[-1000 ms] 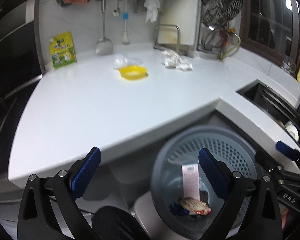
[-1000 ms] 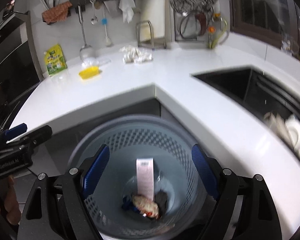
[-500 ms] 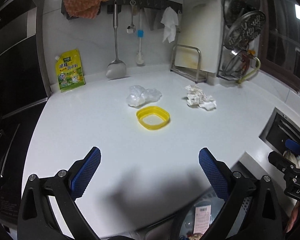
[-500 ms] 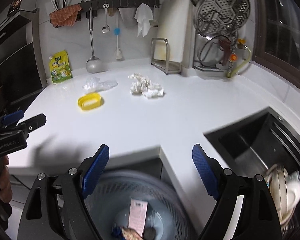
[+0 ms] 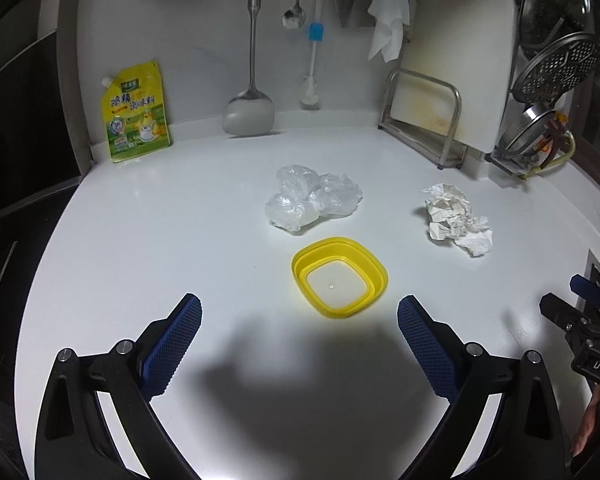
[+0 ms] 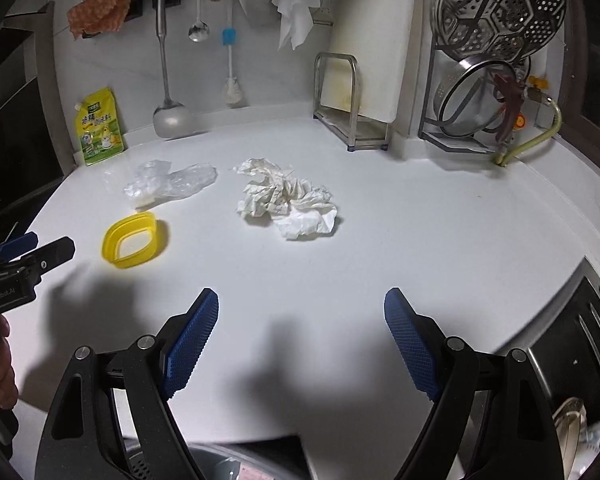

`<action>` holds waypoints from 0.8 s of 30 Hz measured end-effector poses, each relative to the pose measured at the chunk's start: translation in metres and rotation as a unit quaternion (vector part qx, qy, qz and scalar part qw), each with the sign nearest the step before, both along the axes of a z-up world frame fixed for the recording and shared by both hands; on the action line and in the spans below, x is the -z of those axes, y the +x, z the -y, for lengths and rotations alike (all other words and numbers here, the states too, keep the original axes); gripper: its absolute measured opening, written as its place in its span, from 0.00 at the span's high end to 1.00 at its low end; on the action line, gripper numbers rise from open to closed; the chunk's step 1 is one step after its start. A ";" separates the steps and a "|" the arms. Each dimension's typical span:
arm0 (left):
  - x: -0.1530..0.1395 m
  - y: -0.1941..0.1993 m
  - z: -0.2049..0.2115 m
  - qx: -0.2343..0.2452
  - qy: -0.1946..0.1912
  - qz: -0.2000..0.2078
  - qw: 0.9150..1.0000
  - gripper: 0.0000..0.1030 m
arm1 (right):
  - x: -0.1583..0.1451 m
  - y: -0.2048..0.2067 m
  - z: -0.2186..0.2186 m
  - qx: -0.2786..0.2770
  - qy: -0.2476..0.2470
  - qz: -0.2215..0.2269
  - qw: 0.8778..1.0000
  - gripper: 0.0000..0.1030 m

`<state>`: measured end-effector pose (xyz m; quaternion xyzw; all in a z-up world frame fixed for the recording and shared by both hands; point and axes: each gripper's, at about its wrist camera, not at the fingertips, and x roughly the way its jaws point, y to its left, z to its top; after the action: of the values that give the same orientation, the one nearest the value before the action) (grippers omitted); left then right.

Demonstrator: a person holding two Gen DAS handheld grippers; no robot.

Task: Collect trash
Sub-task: 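Move both tools back from the bin toward the countertop, then grasp the crumpled white tissue with the right tool and lift it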

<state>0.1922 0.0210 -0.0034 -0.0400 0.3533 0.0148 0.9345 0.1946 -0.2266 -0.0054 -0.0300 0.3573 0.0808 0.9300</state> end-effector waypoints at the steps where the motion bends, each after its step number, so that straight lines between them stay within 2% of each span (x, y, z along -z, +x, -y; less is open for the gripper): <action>1: 0.003 0.006 0.002 0.001 -0.001 -0.007 1.000 0.06 | 0.002 0.005 0.001 -0.002 0.002 -0.002 1.000 0.21; 8: 0.019 0.035 0.015 0.002 -0.020 -0.045 0.999 0.06 | 0.015 0.055 0.007 -0.005 0.022 -0.031 0.999 0.21; 13: 0.023 0.044 0.023 -0.002 -0.015 -0.049 0.999 0.06 | 0.018 0.083 0.005 -0.013 0.029 -0.042 0.999 0.21; 21: 0.034 0.059 0.030 -0.006 -0.026 -0.071 0.997 0.06 | 0.031 0.125 0.007 -0.001 0.020 -0.068 0.997 0.21; 24: 0.036 0.064 0.032 -0.007 -0.028 -0.076 0.997 0.06 | 0.037 0.134 0.011 0.001 0.031 -0.085 0.996 0.21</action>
<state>0.2563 -0.0113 -0.0391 -0.0678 0.4229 0.0144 0.9035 0.3285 -0.2379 -0.0422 0.0066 0.4328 0.0934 0.8966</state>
